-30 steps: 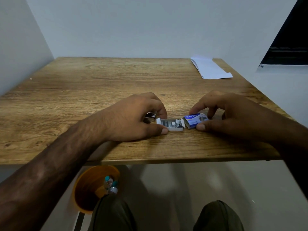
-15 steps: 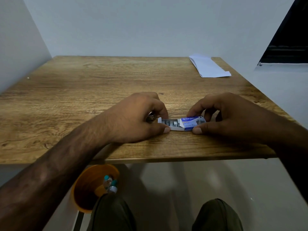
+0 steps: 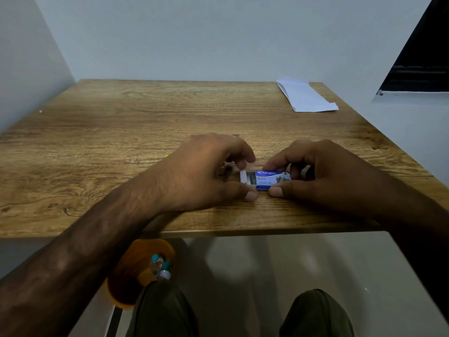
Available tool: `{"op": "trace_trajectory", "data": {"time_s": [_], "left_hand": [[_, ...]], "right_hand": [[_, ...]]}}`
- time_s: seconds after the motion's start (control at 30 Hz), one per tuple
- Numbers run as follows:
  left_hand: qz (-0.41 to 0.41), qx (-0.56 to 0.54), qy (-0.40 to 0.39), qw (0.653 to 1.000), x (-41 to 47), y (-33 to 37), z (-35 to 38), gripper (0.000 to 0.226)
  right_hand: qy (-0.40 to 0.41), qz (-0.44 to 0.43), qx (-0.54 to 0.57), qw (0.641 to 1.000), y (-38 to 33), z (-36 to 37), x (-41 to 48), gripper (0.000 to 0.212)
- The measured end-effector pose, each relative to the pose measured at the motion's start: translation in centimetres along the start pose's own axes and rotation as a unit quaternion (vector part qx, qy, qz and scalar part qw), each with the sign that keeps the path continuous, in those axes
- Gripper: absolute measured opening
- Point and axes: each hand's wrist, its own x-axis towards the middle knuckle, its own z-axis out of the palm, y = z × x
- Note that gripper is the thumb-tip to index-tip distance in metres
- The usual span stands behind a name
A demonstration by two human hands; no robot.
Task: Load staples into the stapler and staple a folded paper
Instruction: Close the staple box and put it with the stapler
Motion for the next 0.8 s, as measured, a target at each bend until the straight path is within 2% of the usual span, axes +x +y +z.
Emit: {"op": "trace_trajectory", "data": {"time_s": [0.13,0.3,0.47,0.8], "left_hand": [[-0.01,0.016,0.046,0.999,-0.87,-0.76,-0.32,0.032],[0.008,0.023,0.052,0.998,-0.91,-0.27,-0.01,0.011],[0.004,0.019,0.08,0.997,-0.85,0.0,0.29,0.013],[0.032,-0.006,0.071,0.997,-0.68,0.19,0.34,0.012]], "right_hand": [[0.006,0.005,0.016,1.0,-0.04,0.17,-0.2,0.035],[0.005,0.007,0.018,1.0,-0.23,0.2,-0.22,0.035],[0.007,-0.001,0.021,1.0,-0.13,0.15,-0.24,0.033],[0.006,-0.008,0.012,1.0,-0.16,0.23,-0.22,0.034]]}}
